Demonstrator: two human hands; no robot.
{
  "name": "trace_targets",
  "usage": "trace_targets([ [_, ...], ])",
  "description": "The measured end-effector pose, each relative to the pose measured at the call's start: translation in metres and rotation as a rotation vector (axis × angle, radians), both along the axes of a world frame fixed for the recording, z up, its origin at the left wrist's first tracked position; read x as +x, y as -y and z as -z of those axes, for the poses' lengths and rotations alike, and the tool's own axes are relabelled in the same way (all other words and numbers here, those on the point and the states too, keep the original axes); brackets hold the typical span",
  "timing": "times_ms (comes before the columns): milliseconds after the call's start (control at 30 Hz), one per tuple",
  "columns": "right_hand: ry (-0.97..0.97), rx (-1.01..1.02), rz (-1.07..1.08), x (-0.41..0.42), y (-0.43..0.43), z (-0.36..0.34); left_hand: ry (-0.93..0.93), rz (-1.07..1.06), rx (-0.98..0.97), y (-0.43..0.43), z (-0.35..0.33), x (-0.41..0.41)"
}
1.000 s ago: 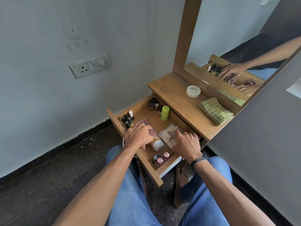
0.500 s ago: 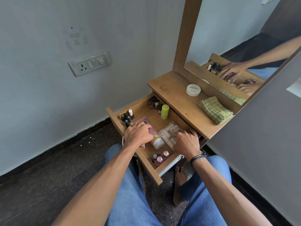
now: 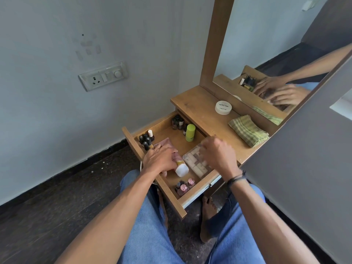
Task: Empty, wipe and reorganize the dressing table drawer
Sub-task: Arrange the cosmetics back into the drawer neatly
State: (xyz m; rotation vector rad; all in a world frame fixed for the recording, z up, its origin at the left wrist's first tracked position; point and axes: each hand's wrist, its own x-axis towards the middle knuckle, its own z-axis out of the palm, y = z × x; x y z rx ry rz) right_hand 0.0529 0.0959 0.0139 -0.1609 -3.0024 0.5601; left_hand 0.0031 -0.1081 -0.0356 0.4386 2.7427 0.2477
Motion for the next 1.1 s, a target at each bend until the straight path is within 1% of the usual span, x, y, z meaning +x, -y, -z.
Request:
trace_targets([
  [67,-0.209,-0.015,0.063,-0.024,-0.018,-0.02,0.005,0.006,-0.017,-0.001,0.0,0.0],
  [100,-0.268,-0.002,0.091,-0.039,-0.03,-0.027,-0.003,0.004,-0.025,-0.001,0.0,0.0],
  [133,-0.27,0.023,0.117,-0.054,-0.041,-0.032,-0.015,-0.001,-0.029,-0.001,0.001,0.0],
  [167,-0.224,0.049,0.142,-0.069,-0.053,-0.034,-0.026,-0.005,-0.03,-0.001,0.001,0.001],
  [267,-0.028,0.093,0.152,-0.102,-0.074,-0.035,-0.033,-0.011,-0.023,-0.001,0.002,0.001],
  [400,0.049,0.134,0.124,-0.123,-0.076,-0.024,-0.031,-0.035,0.009,-0.001,0.002,0.0],
  [500,0.031,0.111,0.161,-0.129,-0.073,-0.018,-0.032,-0.051,0.034,-0.001,0.0,0.001],
  [667,-0.04,-0.01,0.241,-0.128,-0.069,-0.015,-0.038,-0.075,0.078,0.001,-0.002,0.003],
  [767,-0.184,-0.108,0.258,-0.114,-0.055,-0.021,-0.035,-0.048,0.05,0.001,-0.002,0.003],
  [833,-0.294,-0.158,0.214,-0.097,-0.035,-0.027,-0.029,-0.031,0.025,0.001,-0.004,0.002],
  [933,-0.358,-0.181,-0.002,-0.063,0.004,-0.024,-0.038,-0.031,0.02,0.0,-0.003,0.001],
  [1033,-0.332,-0.094,-0.246,-0.042,0.031,0.003,-0.114,-0.046,0.073,0.001,-0.001,0.002],
  [1100,-0.255,0.012,-0.299,-0.039,0.038,0.027,-0.166,-0.064,0.123,0.002,-0.001,0.005],
])
